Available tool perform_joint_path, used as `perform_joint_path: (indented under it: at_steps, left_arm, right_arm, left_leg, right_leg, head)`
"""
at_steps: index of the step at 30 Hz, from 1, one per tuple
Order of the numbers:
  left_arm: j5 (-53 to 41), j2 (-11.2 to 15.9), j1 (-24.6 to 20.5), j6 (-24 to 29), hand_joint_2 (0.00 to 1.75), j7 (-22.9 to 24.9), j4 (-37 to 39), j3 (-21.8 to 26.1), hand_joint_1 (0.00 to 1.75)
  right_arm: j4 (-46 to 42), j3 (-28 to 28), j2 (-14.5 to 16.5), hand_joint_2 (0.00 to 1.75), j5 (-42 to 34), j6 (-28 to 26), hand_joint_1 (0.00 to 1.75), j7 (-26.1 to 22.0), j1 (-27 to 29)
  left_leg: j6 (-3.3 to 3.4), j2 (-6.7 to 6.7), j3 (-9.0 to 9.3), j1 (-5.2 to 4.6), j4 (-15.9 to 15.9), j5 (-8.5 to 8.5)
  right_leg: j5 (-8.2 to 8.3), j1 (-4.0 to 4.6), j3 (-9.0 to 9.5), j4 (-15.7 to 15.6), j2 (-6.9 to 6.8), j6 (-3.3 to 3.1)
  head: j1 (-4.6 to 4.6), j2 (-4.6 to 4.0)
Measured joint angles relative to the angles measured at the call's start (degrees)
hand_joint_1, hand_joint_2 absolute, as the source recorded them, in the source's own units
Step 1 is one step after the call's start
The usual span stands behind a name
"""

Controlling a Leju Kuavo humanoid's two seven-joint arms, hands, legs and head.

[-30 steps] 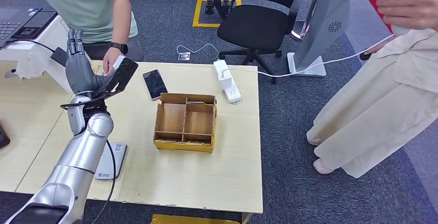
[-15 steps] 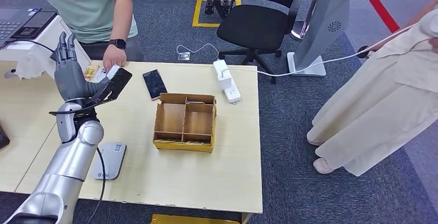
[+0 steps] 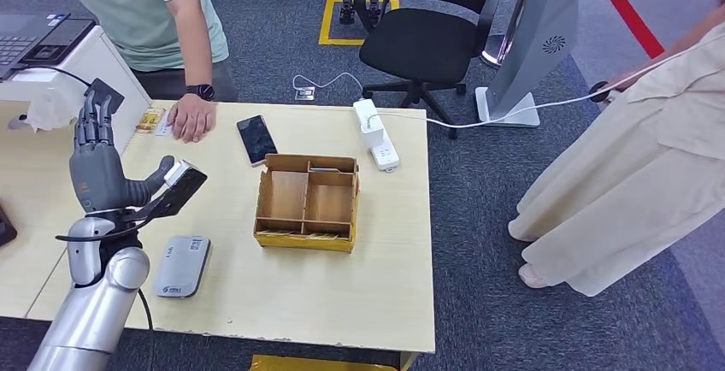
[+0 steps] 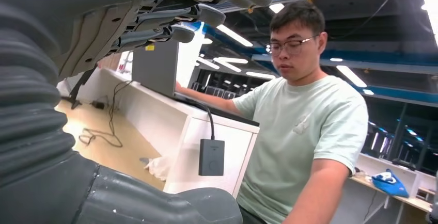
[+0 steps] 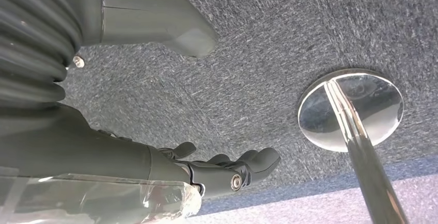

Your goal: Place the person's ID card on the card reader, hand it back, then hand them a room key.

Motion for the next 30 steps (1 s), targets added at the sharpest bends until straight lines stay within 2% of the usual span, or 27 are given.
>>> perform_joint_path:
  at_steps: [8, 13, 30]
  left_arm:
    - [-3.3, 0.5, 5.3, -4.1, 1.75, -0.9, -4.7, -0.1, 0.00]
    - [-7.6, 1.1, 7.6, -6.9, 1.75, -0.8, -5.3, -2.2, 0.00]
    - [-14.1, 3.2, 7.9, -11.6, 1.75, -0.8, -4.0, -11.4, 0.00]
  right_arm:
    - [-0.4, -0.4, 0.0, 1.75, -0.5, 0.2, 0.00, -0.2, 0.0]
    - [-0.7, -1.1, 0.0, 1.75, 0.0, 0.6, 0.00, -0.4, 0.0]
    - [-1.2, -2.9, 0.0, 1.75, 1.5, 2.4, 0.00, -1.6, -0.2]
  left_leg:
    - [0.00, 0.00, 0.00, 0.00, 0.0, -0.01]
    - [0.00, 0.00, 0.00, 0.00, 0.0, -0.01]
    - [0.00, 0.00, 0.00, 0.00, 0.0, -0.01]
  right_leg:
    - [-0.01, 0.00, -0.03, 0.0, 0.00, 0.00]
    - [-0.01, 0.00, -0.03, 0.0, 0.00, 0.00]
    - [-0.01, 0.01, -0.03, 0.0, -0.02, -0.01]
  head:
    - [0.01, 0.00]
    - [0.00, 0.00]
    - [0.01, 0.00]
